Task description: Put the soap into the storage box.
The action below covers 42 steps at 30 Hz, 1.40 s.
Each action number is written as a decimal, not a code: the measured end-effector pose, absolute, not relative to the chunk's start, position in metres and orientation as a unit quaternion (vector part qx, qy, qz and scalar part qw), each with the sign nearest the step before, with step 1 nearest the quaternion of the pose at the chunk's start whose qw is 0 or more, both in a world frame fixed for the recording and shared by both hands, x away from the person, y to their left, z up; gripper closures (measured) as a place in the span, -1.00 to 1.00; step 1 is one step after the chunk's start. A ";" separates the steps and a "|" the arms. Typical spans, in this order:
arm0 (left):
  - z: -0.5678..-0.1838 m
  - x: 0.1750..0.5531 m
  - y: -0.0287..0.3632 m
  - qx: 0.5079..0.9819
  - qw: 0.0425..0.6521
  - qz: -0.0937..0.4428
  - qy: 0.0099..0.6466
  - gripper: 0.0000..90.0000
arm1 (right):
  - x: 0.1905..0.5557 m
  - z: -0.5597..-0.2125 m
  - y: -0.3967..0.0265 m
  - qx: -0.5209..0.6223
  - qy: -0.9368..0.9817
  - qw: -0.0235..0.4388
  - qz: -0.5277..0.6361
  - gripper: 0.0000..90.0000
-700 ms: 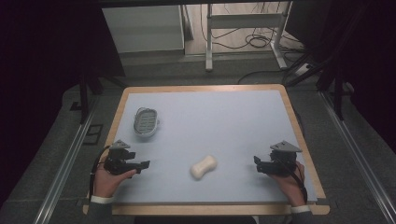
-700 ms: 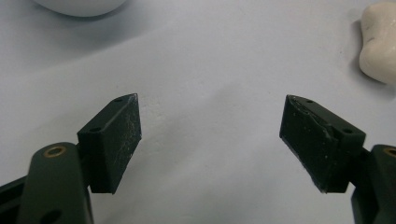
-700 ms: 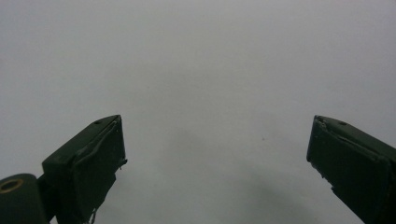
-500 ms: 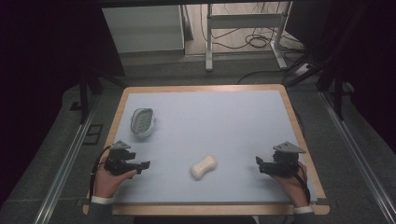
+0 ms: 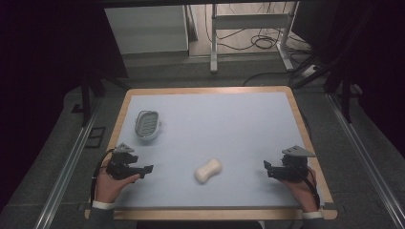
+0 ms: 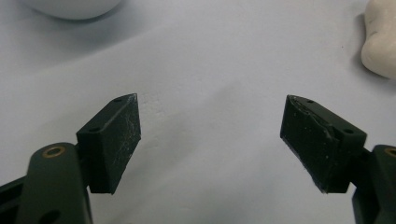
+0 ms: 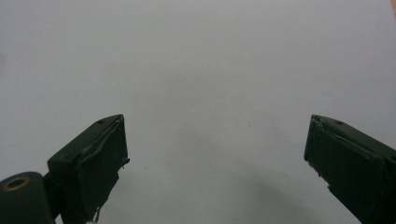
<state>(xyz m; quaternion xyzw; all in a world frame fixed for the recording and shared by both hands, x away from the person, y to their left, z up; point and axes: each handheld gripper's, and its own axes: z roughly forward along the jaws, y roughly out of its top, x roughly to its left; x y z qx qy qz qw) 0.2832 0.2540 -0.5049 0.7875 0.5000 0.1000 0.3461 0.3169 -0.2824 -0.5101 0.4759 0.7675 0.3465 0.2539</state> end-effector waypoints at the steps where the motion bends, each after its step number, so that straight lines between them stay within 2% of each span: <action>1: -0.504 0.283 0.254 0.788 0.345 0.101 0.500 -0.55 | 0.316 -0.509 -0.284 0.476 0.766 0.256 0.348 -0.87; 9: -0.497 0.282 0.252 0.792 0.333 0.112 0.498 -0.55 | 0.315 -0.507 -0.288 0.477 0.765 0.255 0.349 -0.86; 13: -0.489 0.282 0.248 0.804 0.305 0.133 0.493 -0.55 | 0.315 -0.508 -0.287 0.478 0.765 0.256 0.347 -0.86; 32: -0.463 0.286 0.231 0.810 0.335 0.126 0.464 -0.54 | 0.314 -0.508 -0.289 0.477 0.762 0.267 0.347 -0.86; 42: -0.461 0.287 0.224 0.821 0.331 0.125 0.448 -0.52 | 0.314 -0.509 -0.288 0.477 0.763 0.268 0.344 -0.86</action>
